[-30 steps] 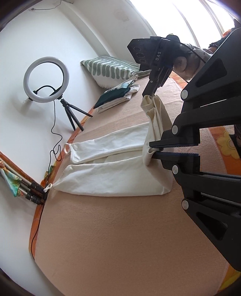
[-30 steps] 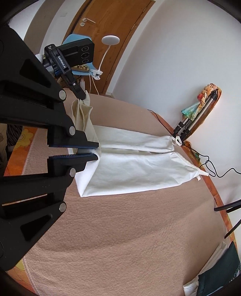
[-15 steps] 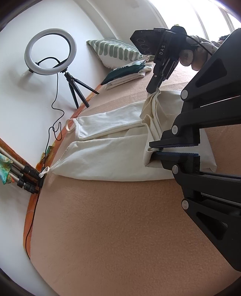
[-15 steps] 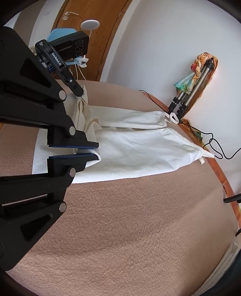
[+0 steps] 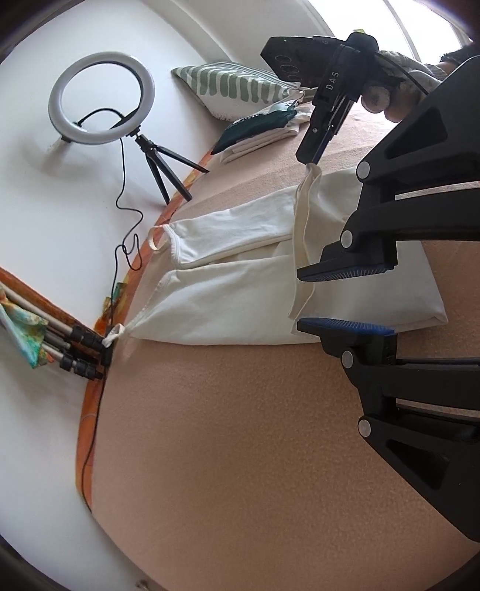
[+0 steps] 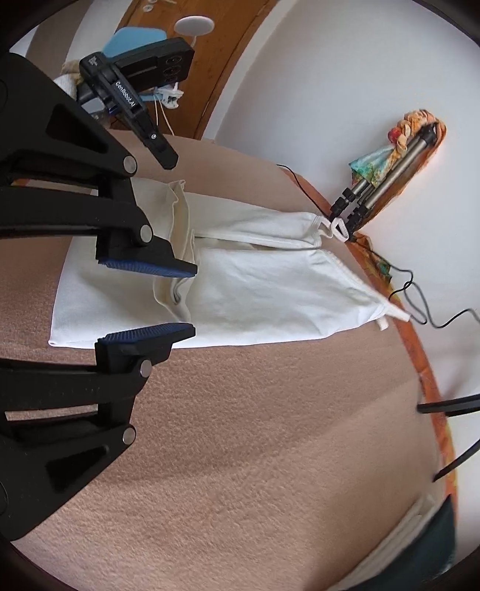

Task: Fold small clothes
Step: 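Open both tools to release the folded hem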

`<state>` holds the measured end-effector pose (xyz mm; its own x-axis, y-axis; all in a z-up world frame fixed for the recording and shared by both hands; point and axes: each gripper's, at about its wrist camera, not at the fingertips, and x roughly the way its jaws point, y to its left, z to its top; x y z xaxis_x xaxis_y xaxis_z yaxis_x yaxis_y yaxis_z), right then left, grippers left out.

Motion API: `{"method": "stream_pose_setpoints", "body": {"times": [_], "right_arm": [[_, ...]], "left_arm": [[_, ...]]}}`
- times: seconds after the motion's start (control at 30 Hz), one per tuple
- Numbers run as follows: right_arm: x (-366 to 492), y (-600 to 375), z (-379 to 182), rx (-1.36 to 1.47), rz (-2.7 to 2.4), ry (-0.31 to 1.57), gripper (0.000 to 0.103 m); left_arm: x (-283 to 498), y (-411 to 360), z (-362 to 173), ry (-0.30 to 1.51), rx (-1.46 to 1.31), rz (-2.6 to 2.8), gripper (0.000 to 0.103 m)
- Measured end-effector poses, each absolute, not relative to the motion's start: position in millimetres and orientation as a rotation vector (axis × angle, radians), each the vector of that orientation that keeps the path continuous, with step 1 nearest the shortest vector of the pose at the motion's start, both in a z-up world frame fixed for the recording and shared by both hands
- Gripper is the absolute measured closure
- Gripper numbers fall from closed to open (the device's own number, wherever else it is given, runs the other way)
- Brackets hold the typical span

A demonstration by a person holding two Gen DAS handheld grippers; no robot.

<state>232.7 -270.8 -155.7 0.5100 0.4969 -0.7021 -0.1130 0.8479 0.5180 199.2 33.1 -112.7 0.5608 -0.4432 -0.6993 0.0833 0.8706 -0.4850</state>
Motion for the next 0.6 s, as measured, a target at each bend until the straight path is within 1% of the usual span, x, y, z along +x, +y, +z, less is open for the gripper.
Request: {"method": "stream_pose_setpoints", "body": {"times": [0.13,0.2,0.33,0.43,0.6], "right_arm": [[213,-248,-133,0.247,0.444,0.9,0.075],[206,-231,-131,0.167,0.49,0.881,0.075],[207,-201,-146,0.092,0.588,0.916,0.075],[216,-188,-161,-0.002,0.528,0.939,0.075],[240,-216,-170,-0.014,0.326,0.932,0.075]], "left_arm": [[178,15,-98,0.865,-0.297,-0.396,0.085],[172,3,-100,0.873,-0.26,-0.444,0.085],[176,-13,-119,0.936,-0.225,-0.47,0.085],[184,-12,-132,0.964,-0.209,-0.415,0.085],[199,5,-143,0.967,-0.19,-0.284,0.085]]}}
